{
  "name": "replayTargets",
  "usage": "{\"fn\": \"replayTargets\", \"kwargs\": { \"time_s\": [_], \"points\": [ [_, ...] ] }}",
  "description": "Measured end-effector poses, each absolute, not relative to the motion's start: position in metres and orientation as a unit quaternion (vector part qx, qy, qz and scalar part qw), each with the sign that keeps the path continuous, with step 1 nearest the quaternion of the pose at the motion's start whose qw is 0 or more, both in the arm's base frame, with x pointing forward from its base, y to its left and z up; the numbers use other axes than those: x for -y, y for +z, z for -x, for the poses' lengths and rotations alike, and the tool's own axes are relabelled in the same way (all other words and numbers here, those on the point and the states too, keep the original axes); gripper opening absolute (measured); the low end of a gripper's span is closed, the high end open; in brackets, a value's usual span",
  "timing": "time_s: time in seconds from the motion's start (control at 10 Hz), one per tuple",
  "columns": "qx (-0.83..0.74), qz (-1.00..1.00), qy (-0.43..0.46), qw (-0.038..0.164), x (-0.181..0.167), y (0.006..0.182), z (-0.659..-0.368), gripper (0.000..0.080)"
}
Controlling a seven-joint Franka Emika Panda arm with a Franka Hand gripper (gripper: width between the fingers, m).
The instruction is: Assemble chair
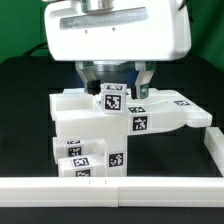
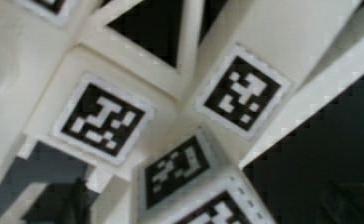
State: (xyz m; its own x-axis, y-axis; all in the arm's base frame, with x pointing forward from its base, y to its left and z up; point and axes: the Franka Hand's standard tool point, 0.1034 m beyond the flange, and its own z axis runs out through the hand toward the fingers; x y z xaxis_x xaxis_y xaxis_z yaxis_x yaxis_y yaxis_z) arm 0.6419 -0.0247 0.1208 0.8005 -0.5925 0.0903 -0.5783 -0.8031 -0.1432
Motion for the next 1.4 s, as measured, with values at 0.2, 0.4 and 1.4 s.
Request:
{"fn": "replayTargets", "kwargs": {
  "time_s": [0.2, 0.4, 1.4],
  "points": [
    [-0.227, 0.971, -0.070, 0.043, 0.0255, 0.1207, -0.6419, 0.0649],
    [-0.141, 0.987, -0.073, 0.036, 0.0280, 0.1198, -0.6414, 0.0649],
    [-0.105, 0.991, -0.073, 0.034, 0.0288, 0.1189, -0.6406, 0.0286]
  ]
}}
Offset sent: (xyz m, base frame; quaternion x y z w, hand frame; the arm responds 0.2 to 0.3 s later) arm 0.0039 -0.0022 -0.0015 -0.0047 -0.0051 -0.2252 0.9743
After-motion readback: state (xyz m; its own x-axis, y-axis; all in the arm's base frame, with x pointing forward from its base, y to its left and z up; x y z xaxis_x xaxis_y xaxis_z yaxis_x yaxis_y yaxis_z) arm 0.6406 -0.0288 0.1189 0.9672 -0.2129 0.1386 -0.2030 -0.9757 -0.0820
